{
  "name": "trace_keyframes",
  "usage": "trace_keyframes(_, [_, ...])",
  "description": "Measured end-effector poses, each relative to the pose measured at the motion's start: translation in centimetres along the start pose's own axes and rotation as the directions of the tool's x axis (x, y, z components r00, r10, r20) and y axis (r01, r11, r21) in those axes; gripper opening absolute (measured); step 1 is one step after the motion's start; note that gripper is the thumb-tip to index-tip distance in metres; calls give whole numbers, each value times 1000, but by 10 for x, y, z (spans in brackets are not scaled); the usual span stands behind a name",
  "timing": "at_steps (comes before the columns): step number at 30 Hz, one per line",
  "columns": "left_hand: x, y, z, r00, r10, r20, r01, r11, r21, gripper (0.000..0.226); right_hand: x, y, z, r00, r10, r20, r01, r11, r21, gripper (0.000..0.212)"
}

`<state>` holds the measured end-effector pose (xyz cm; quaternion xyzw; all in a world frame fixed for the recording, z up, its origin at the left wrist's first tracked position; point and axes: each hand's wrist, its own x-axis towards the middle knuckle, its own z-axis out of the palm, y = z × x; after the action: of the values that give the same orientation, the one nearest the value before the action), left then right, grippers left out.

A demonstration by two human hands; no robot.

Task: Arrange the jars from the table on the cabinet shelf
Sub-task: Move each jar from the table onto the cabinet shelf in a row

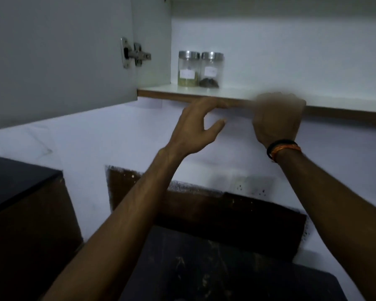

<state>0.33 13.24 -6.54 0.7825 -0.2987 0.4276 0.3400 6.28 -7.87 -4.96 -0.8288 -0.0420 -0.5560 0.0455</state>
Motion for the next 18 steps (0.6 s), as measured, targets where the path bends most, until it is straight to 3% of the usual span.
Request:
trace_keyframes(2, [-37,-1,4,990,-132,52,133,991,-7,29,-21,-13,-5,999,-6,37,3,997,83,46])
trace_keyframes(4, [-76,-4,10,951,-262,162,267,964,-10,31,-47,-29,-11,996,38,82,-54,978,202,61])
trace_keyframes(6, [-118,-7,16,878,-388,278,402,916,8,31,-84,-46,-14,985,81,153,-127,938,321,64])
trace_keyframes(9, [-184,-12,22,729,-539,423,550,828,108,30,-156,-68,-10,914,43,404,-208,904,374,58])
trace_keyframes(14, [-282,-11,29,523,-670,527,684,699,210,30,-280,-84,-4,615,-59,786,-332,885,326,48])
trace_keyframes(18, [-351,-3,31,412,-717,562,727,631,271,27,-366,-93,-12,365,-113,924,-363,897,253,55])
